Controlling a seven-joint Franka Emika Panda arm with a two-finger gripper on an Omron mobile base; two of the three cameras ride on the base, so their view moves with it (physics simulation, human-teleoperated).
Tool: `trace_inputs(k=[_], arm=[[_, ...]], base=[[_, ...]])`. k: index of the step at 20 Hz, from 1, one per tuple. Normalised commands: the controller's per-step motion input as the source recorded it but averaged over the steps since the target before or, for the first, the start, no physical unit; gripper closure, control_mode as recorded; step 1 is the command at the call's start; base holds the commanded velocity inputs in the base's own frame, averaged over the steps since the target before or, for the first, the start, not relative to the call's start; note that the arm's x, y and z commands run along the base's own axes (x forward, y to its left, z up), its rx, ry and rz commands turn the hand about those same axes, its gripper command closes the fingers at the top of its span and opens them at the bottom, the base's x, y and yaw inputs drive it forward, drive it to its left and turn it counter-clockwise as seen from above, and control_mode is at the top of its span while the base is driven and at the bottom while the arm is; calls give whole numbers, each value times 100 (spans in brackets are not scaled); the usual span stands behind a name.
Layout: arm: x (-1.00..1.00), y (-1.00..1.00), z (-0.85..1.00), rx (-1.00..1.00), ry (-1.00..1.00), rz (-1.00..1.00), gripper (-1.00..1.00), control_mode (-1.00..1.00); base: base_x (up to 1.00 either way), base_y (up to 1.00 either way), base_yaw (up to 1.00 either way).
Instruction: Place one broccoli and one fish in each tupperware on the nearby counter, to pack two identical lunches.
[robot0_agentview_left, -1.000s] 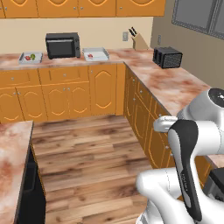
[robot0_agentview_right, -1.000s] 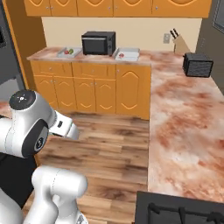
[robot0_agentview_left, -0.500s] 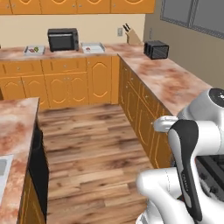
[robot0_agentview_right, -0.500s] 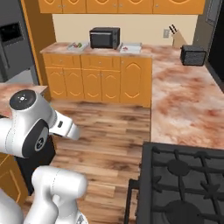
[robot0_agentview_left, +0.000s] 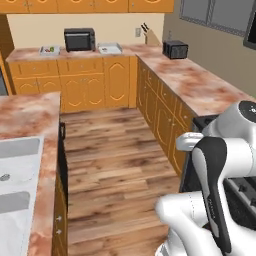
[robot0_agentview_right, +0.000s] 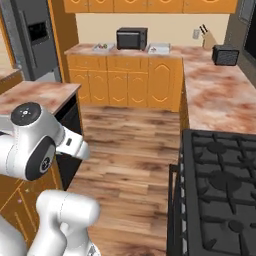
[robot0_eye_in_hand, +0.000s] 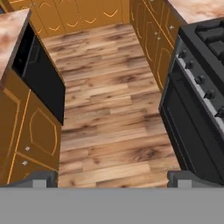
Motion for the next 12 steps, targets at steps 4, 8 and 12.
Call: trace_inputs(k=[4, 8, 12], arm=[[0, 0, 0, 0, 0, 0, -100, 100], [0, 0, 0, 0, 0, 0, -100, 100], [0, 0, 0, 0, 0, 0, -100, 100]], base=[[-100, 33, 0], [-100, 23, 0], [-100, 17, 0]])
